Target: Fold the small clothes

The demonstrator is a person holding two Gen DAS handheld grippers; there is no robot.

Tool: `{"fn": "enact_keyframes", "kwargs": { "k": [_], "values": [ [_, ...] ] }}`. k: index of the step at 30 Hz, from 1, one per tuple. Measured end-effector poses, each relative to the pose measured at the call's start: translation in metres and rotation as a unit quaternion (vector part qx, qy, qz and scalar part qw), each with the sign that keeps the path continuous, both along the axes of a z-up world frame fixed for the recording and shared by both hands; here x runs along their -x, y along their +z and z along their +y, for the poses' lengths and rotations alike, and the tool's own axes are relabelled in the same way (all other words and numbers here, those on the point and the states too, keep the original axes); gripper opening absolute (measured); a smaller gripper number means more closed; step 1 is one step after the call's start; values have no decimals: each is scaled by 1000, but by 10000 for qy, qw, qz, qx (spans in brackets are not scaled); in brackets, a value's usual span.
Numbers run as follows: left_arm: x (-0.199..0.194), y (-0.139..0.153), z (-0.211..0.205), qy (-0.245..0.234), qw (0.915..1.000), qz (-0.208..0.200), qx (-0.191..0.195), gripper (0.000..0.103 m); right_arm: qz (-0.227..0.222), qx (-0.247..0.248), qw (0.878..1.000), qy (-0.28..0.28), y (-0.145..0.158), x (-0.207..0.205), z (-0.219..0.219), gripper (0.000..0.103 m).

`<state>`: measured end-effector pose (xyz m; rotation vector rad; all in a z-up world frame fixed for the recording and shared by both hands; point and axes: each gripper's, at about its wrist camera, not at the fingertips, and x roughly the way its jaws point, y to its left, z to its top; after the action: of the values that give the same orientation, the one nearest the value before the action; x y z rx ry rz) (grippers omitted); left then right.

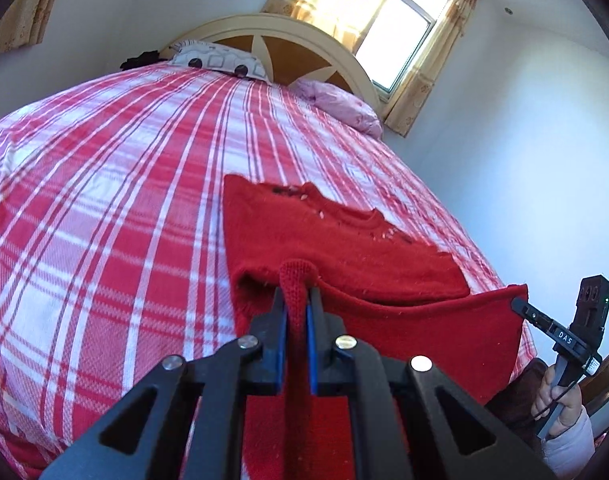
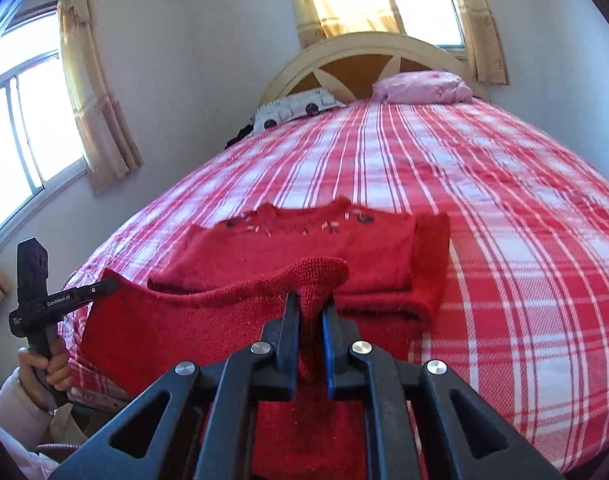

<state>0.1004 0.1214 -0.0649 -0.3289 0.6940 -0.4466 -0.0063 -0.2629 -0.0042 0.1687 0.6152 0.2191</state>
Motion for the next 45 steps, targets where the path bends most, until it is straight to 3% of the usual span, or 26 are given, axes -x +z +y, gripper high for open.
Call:
{"fn": "enact_keyframes", "kwargs": {
  "k": [6,13,21,27,33,36,39,42,44,45],
  "values": [
    [-31,14,-7,95,9999,-15,-84,8,-102,175,9998,-1,16,-26,-4,9],
    [-94,31,-23,265,9994,0,-202,8,-181,297,9993,-154,35,-92,-20,9],
    [-162,28,-55,345,9986,59,-384,8,3,428,9964,-729,17,-172,-42,9],
    [-203,1,-67,475,9969,344,-531,8,374,629,9931,-914,-21,-214,-47,9],
    [-225,-50,-70,665,9883,1112,-802,9,780,811,9889,-966,-54,-232,-44,9],
    [-225,-50,-68,699,9874,1194,-769,16,1256,853,9832,-1016,-70,-246,-46,10],
    [-222,-42,-70,637,9849,1327,-911,19,1554,536,9818,-954,-74,-251,-56,12],
    [-208,-25,-63,677,9838,1268,-1071,42,1058,182,9865,-1241,-46,-225,-74,13],
    [-181,-4,-49,799,9859,901,-1163,63,608,69,9867,-1508,-22,-192,-83,13],
    [-172,3,-44,850,9861,789,-1189,67,425,81,9851,-1663,-12,-170,-85,15]
  ]
}}
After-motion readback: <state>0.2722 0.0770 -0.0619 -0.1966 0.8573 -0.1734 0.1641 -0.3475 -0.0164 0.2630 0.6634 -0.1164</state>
